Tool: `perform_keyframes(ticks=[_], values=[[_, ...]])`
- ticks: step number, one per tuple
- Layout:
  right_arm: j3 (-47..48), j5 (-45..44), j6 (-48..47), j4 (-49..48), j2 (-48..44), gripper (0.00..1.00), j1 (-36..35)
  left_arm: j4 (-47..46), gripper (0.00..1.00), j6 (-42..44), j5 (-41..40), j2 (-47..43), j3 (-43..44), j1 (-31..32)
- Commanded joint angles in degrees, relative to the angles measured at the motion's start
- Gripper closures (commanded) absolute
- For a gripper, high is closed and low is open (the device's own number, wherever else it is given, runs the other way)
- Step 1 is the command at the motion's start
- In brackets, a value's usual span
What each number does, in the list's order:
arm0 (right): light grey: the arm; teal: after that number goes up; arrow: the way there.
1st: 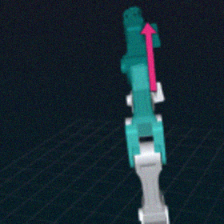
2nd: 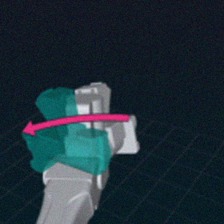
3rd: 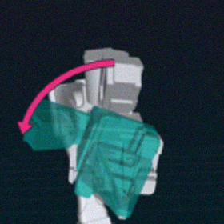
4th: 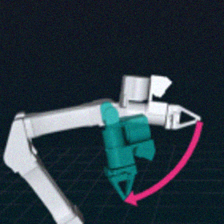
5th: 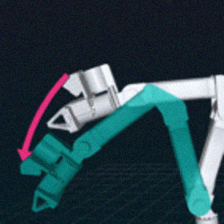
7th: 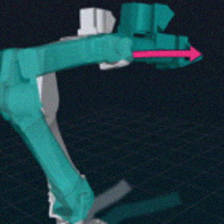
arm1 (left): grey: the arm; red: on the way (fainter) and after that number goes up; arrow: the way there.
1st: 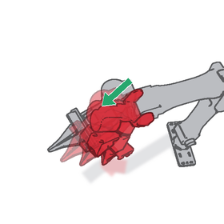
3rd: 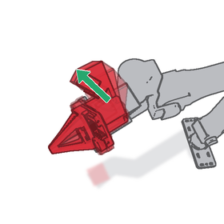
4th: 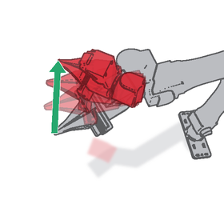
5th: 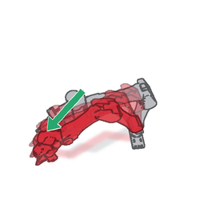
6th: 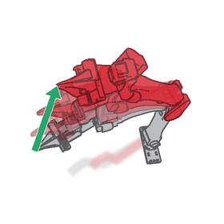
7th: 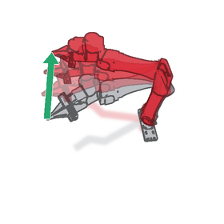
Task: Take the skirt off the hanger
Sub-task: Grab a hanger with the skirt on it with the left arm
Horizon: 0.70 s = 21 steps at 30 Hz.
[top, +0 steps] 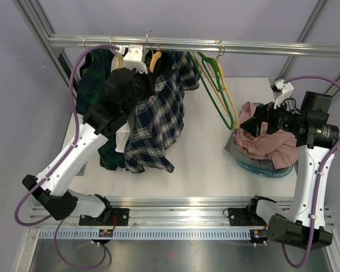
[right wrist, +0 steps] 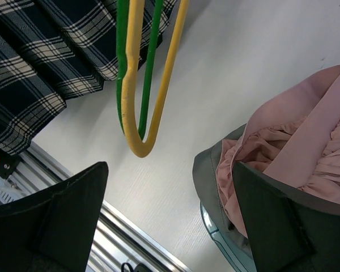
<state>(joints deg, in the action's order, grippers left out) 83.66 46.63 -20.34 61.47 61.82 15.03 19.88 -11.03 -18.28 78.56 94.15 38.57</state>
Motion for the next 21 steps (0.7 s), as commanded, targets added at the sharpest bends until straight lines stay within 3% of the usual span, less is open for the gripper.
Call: perform_keyframes(ticks=[1, 7, 11, 21], values=[[1.51, 4.51, -5.3, 2.24, -0.83, 0.02, 0.18, -6.44, 1.0, -2.24, 3.07, -6.58, -0.63, -0.33], [6.42, 11.46, -15.95, 11.12, -0.39, 0.01, 0.09, -2.84, 1.0, -3.74, 11.77, -14.48, -10.28, -0.33], [8.71, 9.89, -14.65, 10.69, -0.12, 0.01, 0.09, -1.78, 1.0, -3.21, 19.58, -18.97, -15.65, -0.25], [18.9, 8.82, -11.83, 15.16, 1.37, 0.01, -0.26, 0.52, 1.0, 3.9, 29.44, -28.72, -29.35, -0.16]])
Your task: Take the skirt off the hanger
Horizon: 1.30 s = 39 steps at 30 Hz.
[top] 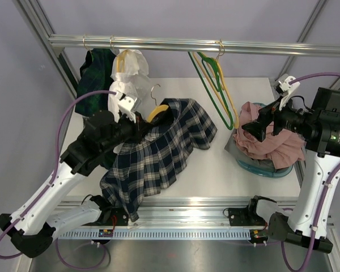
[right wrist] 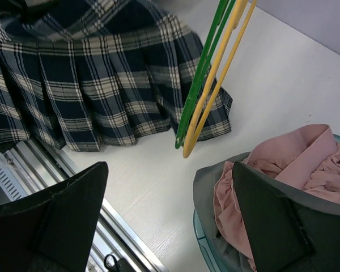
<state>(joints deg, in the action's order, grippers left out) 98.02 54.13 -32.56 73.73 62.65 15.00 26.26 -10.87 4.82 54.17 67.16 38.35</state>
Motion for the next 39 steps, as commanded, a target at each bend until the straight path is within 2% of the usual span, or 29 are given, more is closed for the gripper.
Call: perform_keyframes(ticks=[1, 5, 7, 12, 14, 18, 22, 26, 31, 33, 38, 39], values=[[5.68, 1.77, 0.3, 4.99, 0.89, 0.02, -1.02, -6.39, 1.0, 4.28, 7.13, -5.03, -3.34, 0.06], [9.82, 2.21, -0.4, 7.74, 2.91, 0.02, -5.41, -8.94, 1.0, 6.04, 9.77, -7.41, -7.38, 1.02], [9.83, -0.33, 0.91, 6.69, 3.09, 0.03, -8.31, -9.91, 1.0, 5.95, 9.77, -7.59, -8.09, 1.38], [9.38, -5.51, 2.76, 5.19, 5.37, 0.03, -21.3, -12.28, 1.0, 3.59, 8.28, -6.8, -8.27, 4.01], [10.95, -6.92, 3.38, 4.84, 7.47, 0.04, -24.83, -12.64, 1.0, 3.23, 6.26, -6.01, -7.75, 5.93], [15.0, -13.15, 6.27, 2.56, 11.69, 0.04, -37.29, -12.9, 1.0, 1.39, 1.35, -5.22, -7.3, 9.11], [16.76, -19.31, 14.86, -4.72, 15.3, 0.05, -46.43, -14.3, 1.0, -0.11, -4.54, -5.57, -8.0, 12.36], [16.95, -27.22, 23.13, -9.47, 19.69, 0.05, -51.73, -15.01, 1.0, -0.9, -10.25, -6.1, -8.36, 15.34], [13.18, -45.92, 34.21, -16.42, 20.14, 0.01, -58.4, -15.27, 1.0, -0.99, -14.21, -5.57, -8.44, 17.46], [11.59, -51.64, 34.31, -17.39, 19.7, 0.01, -59.74, -15.19, 1.0, -0.82, -15.19, -5.39, -8.53, 17.81], [5.7, -53.07, 35.37, -18.01, 19.35, 0.01, -60.0, -16.68, 1.0, -0.55, -15.02, -6.36, -9.5, 18.17], [5.0, -53.6, 35.28, -18.45, 19.26, 0.06, -60.0, -16.94, 1.0, -0.55, -14.93, -6.53, -9.59, 18.25]])
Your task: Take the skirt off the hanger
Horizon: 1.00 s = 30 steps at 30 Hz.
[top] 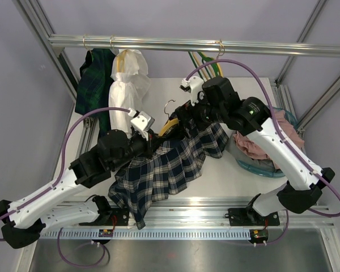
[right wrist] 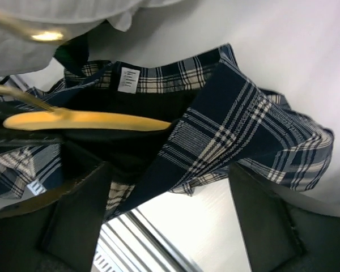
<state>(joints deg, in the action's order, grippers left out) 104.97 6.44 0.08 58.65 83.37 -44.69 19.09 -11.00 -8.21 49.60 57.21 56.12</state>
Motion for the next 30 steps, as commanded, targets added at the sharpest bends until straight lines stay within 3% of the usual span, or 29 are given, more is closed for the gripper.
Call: perform_keyframes(ticks=[1, 6, 8, 10, 11, 13, 14, 16, 17, 20, 24, 27, 28, 30], values=[[-2.48, -6.08, 2.74, -3.54, -1.11, 0.12, -0.23, -9.86, 1.0, -0.42, -1.9, -2.58, 0.18, 0.57], [-1.52, -5.66, 1.42, -4.07, 0.21, 0.43, -0.31, -10.83, 1.0, -0.77, -2.16, -5.48, -2.01, 0.57], [-1.0, -3.11, 1.33, -4.34, 1.26, 0.65, -0.31, -11.44, 1.0, -1.03, -1.73, -6.88, -2.89, 0.57], [0.58, -0.65, 0.89, -4.25, 2.49, 0.78, -0.23, -11.45, 1.0, -1.39, -1.81, -7.59, -4.03, 0.57], [1.46, 2.58, 0.46, -3.99, 2.84, 0.98, -0.23, -11.45, 1.0, -1.65, -1.81, -8.03, -4.38, 0.57], [5.57, 7.86, -3.66, -1.98, 3.81, 1.0, -0.23, -11.8, 1.0, -1.91, -2.25, -8.29, -5.44, 0.57], [7.69, 18.16, -10.9, -0.22, 4.16, 1.0, -0.23, -12.49, 1.0, -1.91, -2.51, -8.47, -5.88, 0.57], [12.86, 29.98, -17.37, 4.62, 3.99, 1.0, -0.31, -13.55, 1.0, -2.18, -2.95, -8.38, -7.28, 0.57], [12.55, 37.61, -18.0, 3.41, 3.03, 1.0, -0.23, -14.16, 1.0, -2.35, -3.22, -8.3, -7.72, 0.57], [8.77, 45.39, -15.82, -5.11, -0.57, 1.0, -0.92, -15.66, 1.0, -3.06, -4.01, -6.81, -8.17, 0.57], [9.47, 47.18, -13.97, -4.25, 0.91, 1.0, -1.54, -18.74, 0.96, -4.11, -4.71, -5.4, -9.22, 0.57], [7.27, 47.79, -13.26, -4.86, 0.21, 1.0, -1.72, -22.07, 0.86, -4.46, -4.1, -5.48, -10.71, 0.57], [7.27, 47.62, -13.17, -4.6, 0.21, 1.0, -1.81, -22.6, 0.78, -4.72, -4.01, -5.83, -11.06, 0.57], [7.01, 46.74, -14.04, -3.73, 0.38, 1.0, -2.07, -24.27, 0.78, -4.81, -3.22, -6.1, -11.94, 0.57]])
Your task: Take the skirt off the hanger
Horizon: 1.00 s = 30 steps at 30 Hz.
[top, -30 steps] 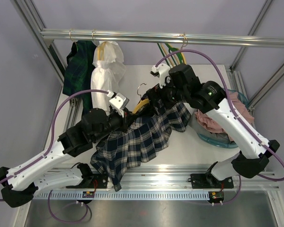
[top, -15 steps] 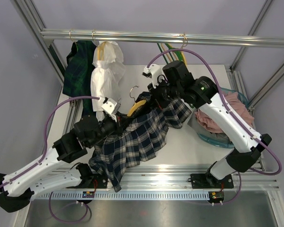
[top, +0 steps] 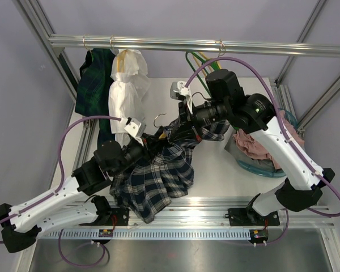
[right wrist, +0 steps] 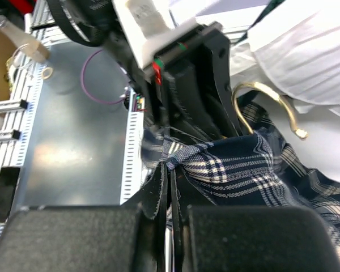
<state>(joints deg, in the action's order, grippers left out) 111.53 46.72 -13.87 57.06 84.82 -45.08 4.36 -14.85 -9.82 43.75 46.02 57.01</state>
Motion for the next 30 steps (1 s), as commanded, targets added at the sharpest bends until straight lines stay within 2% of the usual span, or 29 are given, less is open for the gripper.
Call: perform_keyframes(ticks=[1, 2, 3, 8, 14, 16, 17, 18, 19, 22, 26, 30], values=[[0.53, 5.41, -0.89, -1.43, -0.97, 1.0, -1.76, -9.98, 0.84, -1.4, -1.6, -0.41, -1.19, -0.32], [0.71, 4.79, -3.25, -0.38, -0.88, 1.0, -1.77, -10.33, 0.95, -1.58, -1.86, -0.42, -1.37, -0.41], [0.97, 4.09, -5.27, 2.24, -0.79, 1.0, -2.11, -10.51, 1.0, -1.58, -2.65, -0.5, -1.89, -0.33], [-2.0, -4.08, -18.01, 9.56, -2.02, 1.0, -9.31, -12.87, 1.0, -1.06, -5.47, -1.47, -4.44, -0.41], [-7.19, -13.22, -25.67, 13.52, -3.6, 1.0, -14.86, -14.63, 1.0, 4.73, -5.21, -2.96, -4.62, -0.41], [-8.34, -20.04, -26.12, 13.52, -3.69, 0.72, -14.86, -15.17, 1.0, 8.67, -3.54, -4.54, -4.45, -0.41], [-7.99, -22.09, -27.34, 14.3, -3.61, 0.53, -14.95, -14.74, 1.0, 10.18, -2.75, -4.98, -3.66, -0.41], [-7.12, -24.02, -27.87, 14.48, -3.78, 0.28, -14.86, -14.21, 1.0, 11.85, -1.0, -5.33, -3.31, -0.41], [-6.5, -27.0, -28.31, 14.57, -4.04, 0.12, -14.77, -13.51, 1.0, 14.39, -0.46, -5.95, -2.96, -0.41], [-4.13, -26.08, -31.91, 15.54, -6.41, 0.02, -12.41, -10.61, 1.0, 19.57, 2.35, -7.0, -1.37, -0.5], [-2.54, -24.49, -36.4, 15.37, -8.79, 0.0, -8.28, -6.31, 1.0, 25.3, 8.41, -7.62, -0.58, -0.41], [-2.18, -17.2, -39.47, 13.79, -9.84, 0.01, -1.25, -2.69, 1.0, 28.73, 12.8, -7.8, 0.39, -0.5]])
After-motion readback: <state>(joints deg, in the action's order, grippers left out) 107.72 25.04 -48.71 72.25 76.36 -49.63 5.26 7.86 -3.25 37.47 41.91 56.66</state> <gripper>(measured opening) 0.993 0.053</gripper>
